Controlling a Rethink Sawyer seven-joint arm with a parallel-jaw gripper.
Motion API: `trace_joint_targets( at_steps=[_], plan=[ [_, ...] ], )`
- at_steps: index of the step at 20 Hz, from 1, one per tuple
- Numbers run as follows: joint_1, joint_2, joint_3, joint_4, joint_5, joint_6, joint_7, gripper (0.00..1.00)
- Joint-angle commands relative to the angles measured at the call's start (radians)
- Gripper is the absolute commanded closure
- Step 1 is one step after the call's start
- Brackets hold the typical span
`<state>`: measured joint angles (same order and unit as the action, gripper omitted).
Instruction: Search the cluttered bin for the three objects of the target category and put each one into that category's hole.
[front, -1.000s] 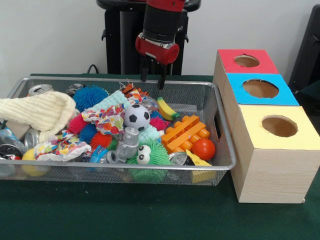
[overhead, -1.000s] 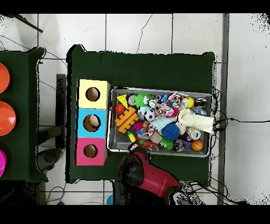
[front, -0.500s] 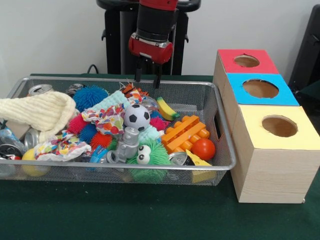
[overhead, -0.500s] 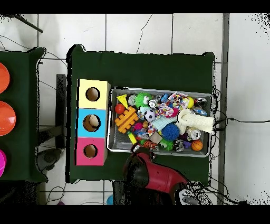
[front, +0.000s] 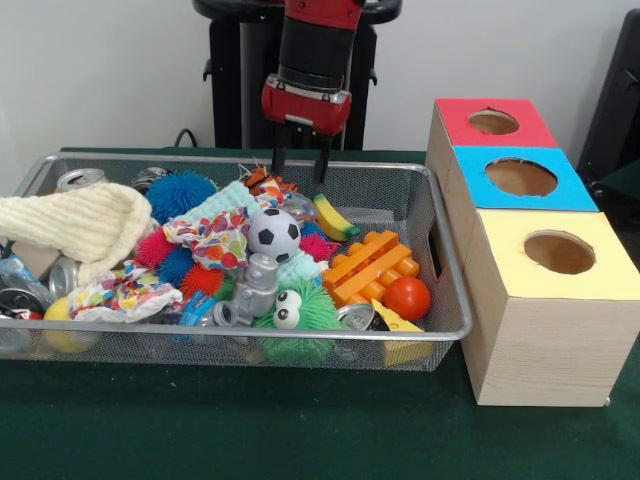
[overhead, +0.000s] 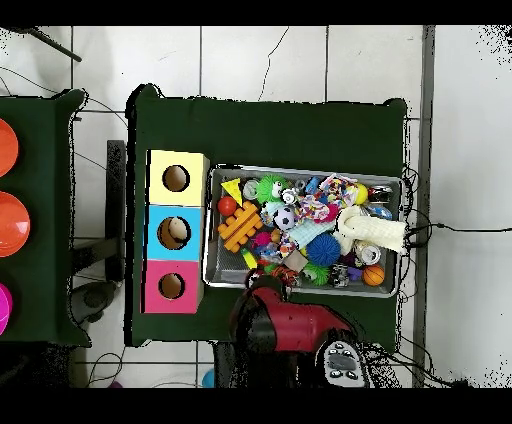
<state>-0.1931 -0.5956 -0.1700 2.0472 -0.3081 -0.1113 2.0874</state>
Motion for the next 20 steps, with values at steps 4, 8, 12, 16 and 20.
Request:
trace_joint_targets(
  at_steps=[4, 8, 12, 16, 20],
  plan=[
    [0.013, 0.06, 0.042, -0.179, -0.189, 0.064, -0.103, 0.0],
    [-0.051, 0.027, 0.121, -0.161, -0.259, 0.093, -0.099, 0.0],
    [-0.221, -0.009, 0.311, -0.126, -0.359, 0.143, -0.141, 0.0],
    [-0.367, -0.03, 0.46, -0.096, -0.419, 0.2, -0.173, 0.0],
    [-0.384, -0.039, 0.482, -0.104, -0.449, 0.228, -0.169, 0.0]
  ],
)
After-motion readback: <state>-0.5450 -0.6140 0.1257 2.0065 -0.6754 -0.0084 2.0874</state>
